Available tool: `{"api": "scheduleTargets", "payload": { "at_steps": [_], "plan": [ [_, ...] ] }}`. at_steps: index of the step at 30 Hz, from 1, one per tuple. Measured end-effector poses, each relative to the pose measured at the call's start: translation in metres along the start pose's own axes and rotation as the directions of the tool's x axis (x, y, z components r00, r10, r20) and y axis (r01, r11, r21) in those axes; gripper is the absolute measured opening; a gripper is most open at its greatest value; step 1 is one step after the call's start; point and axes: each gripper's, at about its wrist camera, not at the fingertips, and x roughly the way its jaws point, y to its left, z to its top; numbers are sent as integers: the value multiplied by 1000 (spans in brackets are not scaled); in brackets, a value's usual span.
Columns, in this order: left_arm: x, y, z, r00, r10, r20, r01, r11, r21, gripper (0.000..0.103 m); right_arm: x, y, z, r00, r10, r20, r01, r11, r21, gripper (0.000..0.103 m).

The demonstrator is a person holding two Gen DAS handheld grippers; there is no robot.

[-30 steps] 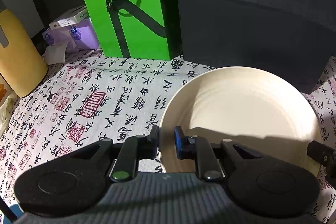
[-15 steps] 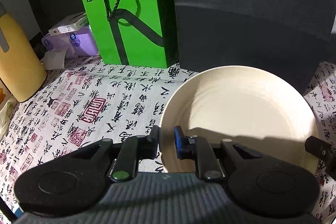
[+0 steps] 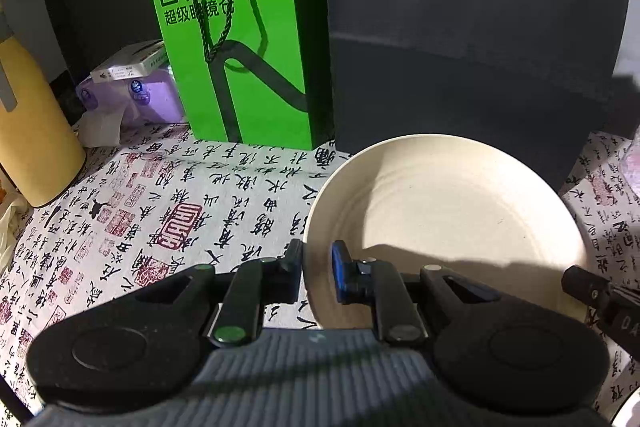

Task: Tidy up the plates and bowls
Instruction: 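Carry the held cream plate away from the bags toward the bowls with both grippers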

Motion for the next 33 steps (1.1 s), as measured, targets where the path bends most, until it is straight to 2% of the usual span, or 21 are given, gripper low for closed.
{"api": "scheduleTargets", "payload": {
  "at_steps": [15, 22, 33],
  "plan": [
    [-5, 15, 1, 998, -69, 4, 69, 997, -40, 16, -15, 4, -1, 999, 28, 20, -28, 1000, -5, 8],
    [-15, 20, 4, 997, -73, 17, 74, 996, -48, 15, -23, 6, 2, 998, 50, 40, -51, 999, 2, 8],
    [-39, 22, 1, 995, -89, 44, 91, 994, -52, 15, -44, 10, 0, 998, 43, 46, -43, 999, -1, 8]
  ]
}}
